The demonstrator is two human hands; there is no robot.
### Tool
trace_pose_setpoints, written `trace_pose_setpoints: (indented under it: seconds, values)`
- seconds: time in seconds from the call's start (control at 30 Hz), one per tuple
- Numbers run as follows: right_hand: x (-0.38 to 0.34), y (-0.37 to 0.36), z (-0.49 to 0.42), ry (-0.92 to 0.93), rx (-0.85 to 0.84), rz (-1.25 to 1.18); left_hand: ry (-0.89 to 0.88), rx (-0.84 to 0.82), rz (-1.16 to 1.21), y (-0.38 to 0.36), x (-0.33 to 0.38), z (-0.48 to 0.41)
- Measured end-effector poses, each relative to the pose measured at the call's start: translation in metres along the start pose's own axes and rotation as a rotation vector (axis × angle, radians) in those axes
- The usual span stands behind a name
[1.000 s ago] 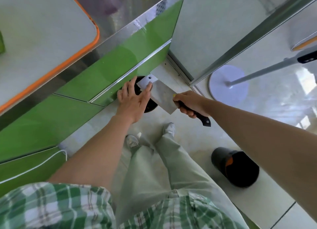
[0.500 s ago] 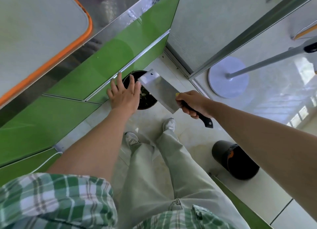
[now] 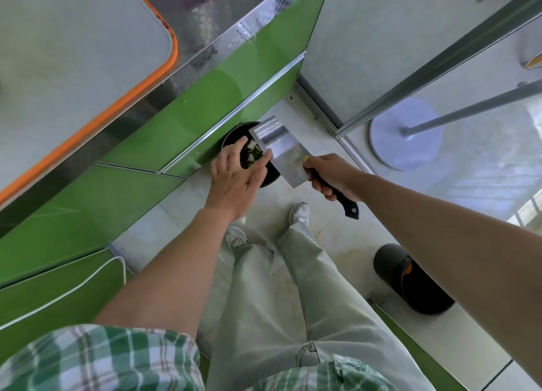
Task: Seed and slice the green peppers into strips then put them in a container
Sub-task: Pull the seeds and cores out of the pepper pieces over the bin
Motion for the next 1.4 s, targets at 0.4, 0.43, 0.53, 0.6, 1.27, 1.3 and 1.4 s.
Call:
trace_pose_setpoints:
  seconds: [0.4, 0.43, 0.53, 0.6, 1.27, 1.3, 1.4]
  values:
    - [0.004, 0.01, -0.002, 0.094, 0.12, 0.172, 0.292, 0.067, -0.105, 0.019, -0.034, -0.023]
    - [-0.001, 0.011, -0.004, 0.139, 0.171, 0.308, 0.258, 0.09, -0.098, 0.02, -0.03, -0.02]
    - [-0.017, 0.002, -0.003, 0.3, 0.301, 0.788, 0.221, 0.141, -0.05, 0.024, -0.029, -0.013]
    - [-0.022, -0.007, -0.001, 0.387, 0.31, 0.953, 0.218, 0.175, -0.02, 0.028, -0.032, -0.01]
    - [-0.049, -0.013, 0.024, 0.775, 0.477, 0.854, 0.08, -0.133, 0.062, -0.01, 0.025, -0.018]
    - [-0.049, -0.012, 0.025, 0.79, 0.484, 0.858, 0.099, -0.127, 0.019, -0.009, 0.02, -0.019]
    - [-0.045, -0.005, 0.028, 0.825, 0.513, 0.869, 0.212, -0.109, -0.104, -0.001, -0.004, -0.021]
Point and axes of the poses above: each hand's wrist, its own z-axis away from the middle knuckle, its own y-axis out of the back of the hand, x = y × z, the point moved 9 cm from there along -z, towards the middle knuckle, and after that the axes turned 1 degree about -z, right-handed, at the moved point
